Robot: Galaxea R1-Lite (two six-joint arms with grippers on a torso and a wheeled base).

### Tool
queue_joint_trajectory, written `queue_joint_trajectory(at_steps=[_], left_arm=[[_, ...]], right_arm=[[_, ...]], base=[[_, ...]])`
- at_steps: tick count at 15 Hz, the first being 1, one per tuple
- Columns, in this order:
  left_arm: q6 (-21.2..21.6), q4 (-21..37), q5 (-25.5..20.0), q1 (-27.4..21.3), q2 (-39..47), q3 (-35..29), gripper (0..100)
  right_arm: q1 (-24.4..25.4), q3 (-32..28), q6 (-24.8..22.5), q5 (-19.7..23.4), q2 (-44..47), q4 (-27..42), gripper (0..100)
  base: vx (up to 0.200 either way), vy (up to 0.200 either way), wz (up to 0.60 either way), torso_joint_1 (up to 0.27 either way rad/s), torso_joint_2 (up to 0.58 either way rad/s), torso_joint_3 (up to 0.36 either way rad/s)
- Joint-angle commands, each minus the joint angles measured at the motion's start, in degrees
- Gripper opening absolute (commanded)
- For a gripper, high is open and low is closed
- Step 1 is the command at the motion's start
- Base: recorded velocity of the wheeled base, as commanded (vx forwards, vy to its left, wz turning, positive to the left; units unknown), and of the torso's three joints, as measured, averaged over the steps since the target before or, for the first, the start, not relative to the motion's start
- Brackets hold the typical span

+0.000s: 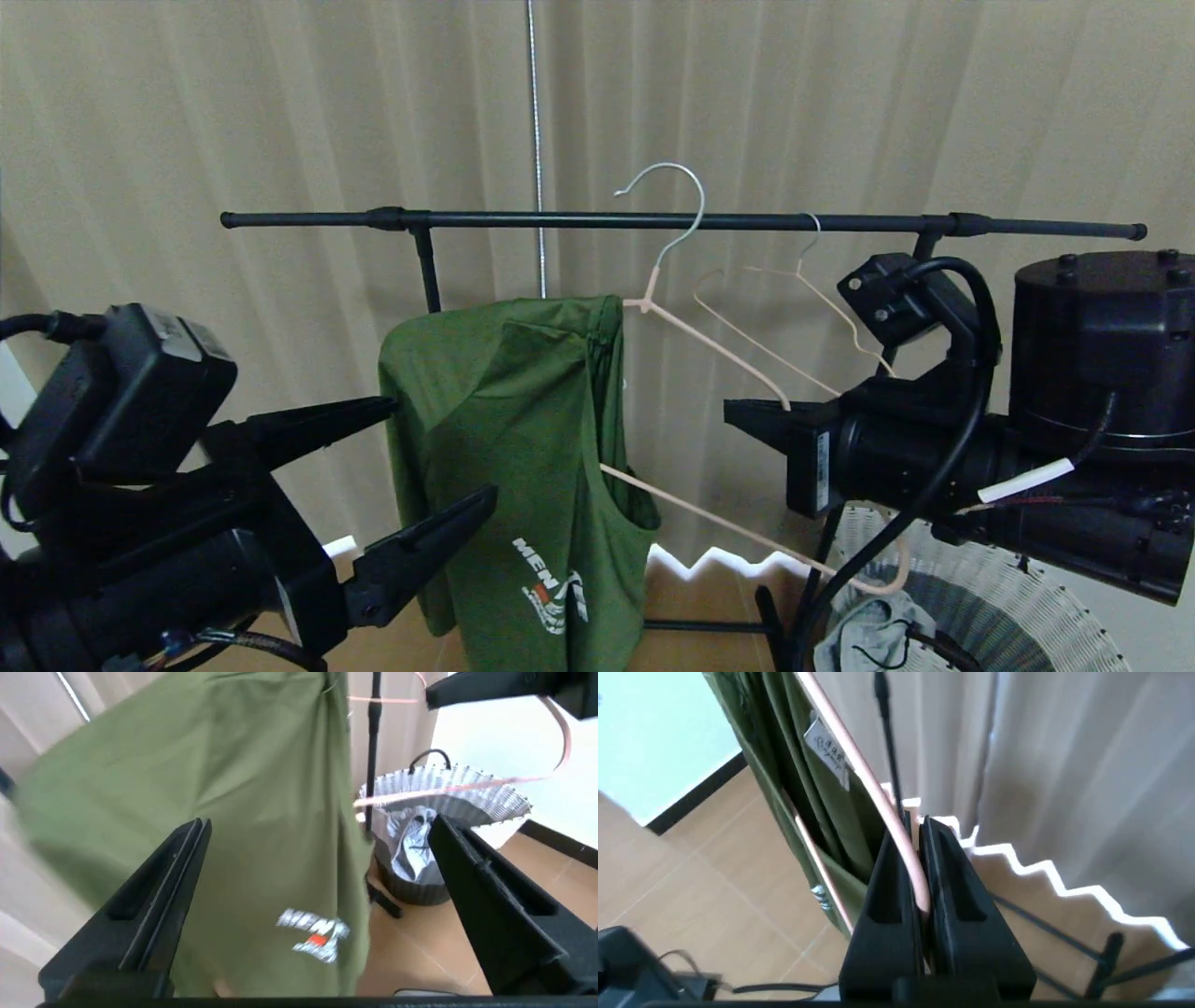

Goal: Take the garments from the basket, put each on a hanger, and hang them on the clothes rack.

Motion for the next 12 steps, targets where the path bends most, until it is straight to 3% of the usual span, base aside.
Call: queue_joint_trajectory(at_steps=[1,3,4,7,8,10,12], left_arm=[[5.26,0.24,0.11,2.96,-3.65,1.06,100],[14.76,-0.20,-0.07,7.18,-4.53,1.33,100],[16.87,-0.20,-0.07,7.88,-4.70,0.80,100],[27.32,-0.11,0.02,9.11,-3.82,-1.84,100],[32.77,-0.11,-0.07,9.29,-2.33,-3.24,100],[34.53,-0.11,-0.07,8.93,-1.54,-4.30,100],[35.85,-0.03,-1.48,6.74,4.18,-9.57,100]], right_arm=[[-1.90,1.67,-2.49,0.18,-1.96,-0.01,0],[-3.04,3.87,-7.68,1.50,-3.10,-0.62,0],[-3.57,4.66,-9.17,2.38,-3.37,-1.68,0],[-5.15,7.65,-14.18,9.58,-2.49,-9.94,0],[-5.15,8.00,-15.67,11.43,-0.73,-13.54,0],[-5.15,7.65,-16.20,11.43,0.41,-14.69,0],[-5.07,6.42,-16.99,11.69,2.43,-16.18,0]], base=[[0.000,0.000,0.00,0.000,0.00,0.000],[0.000,0.000,0.00,0.000,0.00,0.000],[0.000,0.000,0.00,0.000,0.00,0.000],[0.000,0.000,0.00,0.000,0.00,0.000],[0.000,0.000,0.00,0.000,0.00,0.000],[0.000,0.000,0.00,0.000,0.00,0.000],[0.000,0.000,0.00,0.000,0.00,0.000]])
